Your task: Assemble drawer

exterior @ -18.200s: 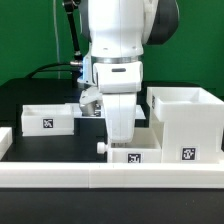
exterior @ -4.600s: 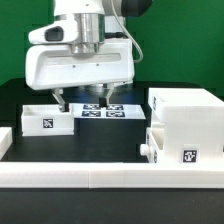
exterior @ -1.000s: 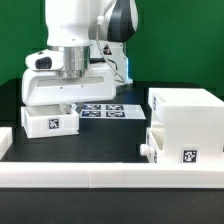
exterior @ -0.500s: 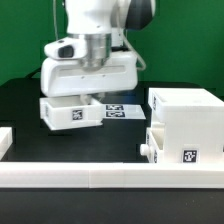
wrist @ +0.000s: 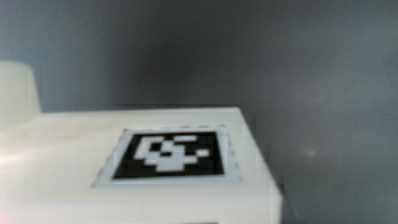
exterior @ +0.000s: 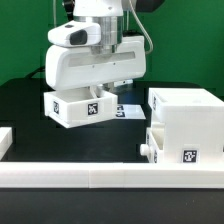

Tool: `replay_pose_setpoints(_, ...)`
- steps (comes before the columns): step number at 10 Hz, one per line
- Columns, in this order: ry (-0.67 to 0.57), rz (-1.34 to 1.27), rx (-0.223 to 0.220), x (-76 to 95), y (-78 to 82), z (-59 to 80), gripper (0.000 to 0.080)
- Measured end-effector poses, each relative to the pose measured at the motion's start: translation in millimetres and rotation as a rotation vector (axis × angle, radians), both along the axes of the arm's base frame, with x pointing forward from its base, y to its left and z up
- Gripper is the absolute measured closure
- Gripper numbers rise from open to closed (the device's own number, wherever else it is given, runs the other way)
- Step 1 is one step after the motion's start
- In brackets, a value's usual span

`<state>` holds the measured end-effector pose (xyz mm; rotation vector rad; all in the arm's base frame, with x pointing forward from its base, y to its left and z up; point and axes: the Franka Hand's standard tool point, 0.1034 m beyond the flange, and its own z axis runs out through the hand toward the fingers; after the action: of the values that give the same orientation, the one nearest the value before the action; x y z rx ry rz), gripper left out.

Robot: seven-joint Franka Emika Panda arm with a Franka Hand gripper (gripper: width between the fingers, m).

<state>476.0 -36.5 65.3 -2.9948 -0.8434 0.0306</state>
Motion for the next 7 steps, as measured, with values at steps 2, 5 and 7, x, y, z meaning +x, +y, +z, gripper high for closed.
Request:
replay_pose_setpoints(2,0.003,0.048,0.000,-1.5,-0.2,-1.3,0.0758)
replay_pose_setpoints(5,0.003,0.372,-0.003,4.8,-5.6,-1.0,0.0758)
replay_pose_setpoints(7,0.035,0.540,-0.003,15.4,-5.0,-0.5,0.0758)
